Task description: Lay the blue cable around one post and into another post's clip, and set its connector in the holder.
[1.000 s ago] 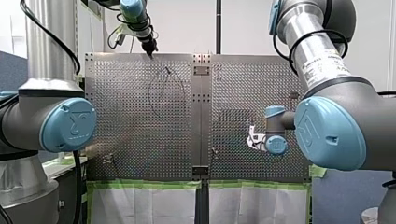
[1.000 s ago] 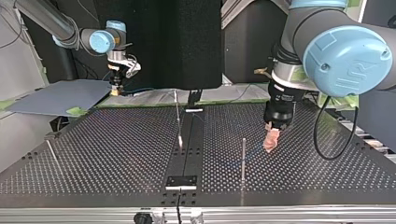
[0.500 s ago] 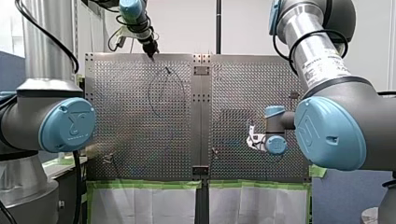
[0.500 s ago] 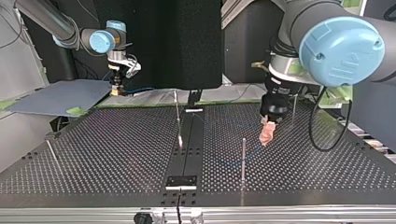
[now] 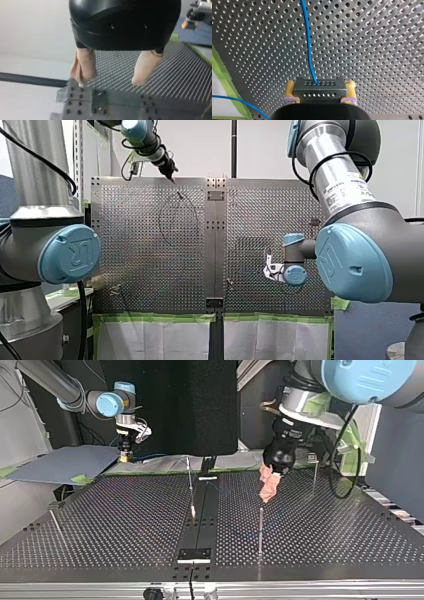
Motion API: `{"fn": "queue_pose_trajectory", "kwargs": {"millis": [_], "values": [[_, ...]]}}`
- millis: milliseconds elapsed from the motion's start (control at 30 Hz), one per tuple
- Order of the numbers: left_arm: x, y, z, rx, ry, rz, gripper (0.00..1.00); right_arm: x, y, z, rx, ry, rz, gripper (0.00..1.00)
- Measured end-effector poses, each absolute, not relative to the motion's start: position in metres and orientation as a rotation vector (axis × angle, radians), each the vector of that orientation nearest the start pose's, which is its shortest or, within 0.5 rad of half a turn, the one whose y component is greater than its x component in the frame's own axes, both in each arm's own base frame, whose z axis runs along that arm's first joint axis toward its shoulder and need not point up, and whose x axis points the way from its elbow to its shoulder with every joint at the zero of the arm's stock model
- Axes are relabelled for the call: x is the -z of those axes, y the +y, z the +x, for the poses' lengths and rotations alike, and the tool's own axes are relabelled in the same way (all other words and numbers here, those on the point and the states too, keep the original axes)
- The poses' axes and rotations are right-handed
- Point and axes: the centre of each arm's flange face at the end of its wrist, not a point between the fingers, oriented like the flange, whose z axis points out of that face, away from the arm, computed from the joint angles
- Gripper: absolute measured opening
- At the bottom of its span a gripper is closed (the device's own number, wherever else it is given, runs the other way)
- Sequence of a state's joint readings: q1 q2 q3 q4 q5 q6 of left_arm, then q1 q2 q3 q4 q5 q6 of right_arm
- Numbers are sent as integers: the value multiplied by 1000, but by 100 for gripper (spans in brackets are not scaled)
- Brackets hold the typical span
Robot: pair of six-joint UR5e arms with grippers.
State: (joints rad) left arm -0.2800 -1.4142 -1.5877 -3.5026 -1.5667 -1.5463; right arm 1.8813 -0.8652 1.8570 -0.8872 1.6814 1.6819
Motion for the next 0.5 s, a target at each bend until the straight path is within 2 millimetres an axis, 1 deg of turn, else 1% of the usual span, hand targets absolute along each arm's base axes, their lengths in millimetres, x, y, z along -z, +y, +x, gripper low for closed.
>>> {"fn": "queue_pose_trajectory", "kwargs": {"millis": [100,133,233,333,500], "values": [[-494,-247,351,212,1799,293,100,-48,-513,293,-1363,-1262,1396,0],[-484,-250,354,219,1811,300,100,-48,-513,293,-1363,-1261,1396,0],[-461,-258,357,239,1834,306,100,-48,-513,294,-1363,-1261,1397,0],[-445,-265,355,264,1845,301,100,-48,-513,294,-1363,-1260,1398,0],[-425,-271,350,293,1857,271,100,-48,-513,294,-1364,-1258,1398,0]]}}
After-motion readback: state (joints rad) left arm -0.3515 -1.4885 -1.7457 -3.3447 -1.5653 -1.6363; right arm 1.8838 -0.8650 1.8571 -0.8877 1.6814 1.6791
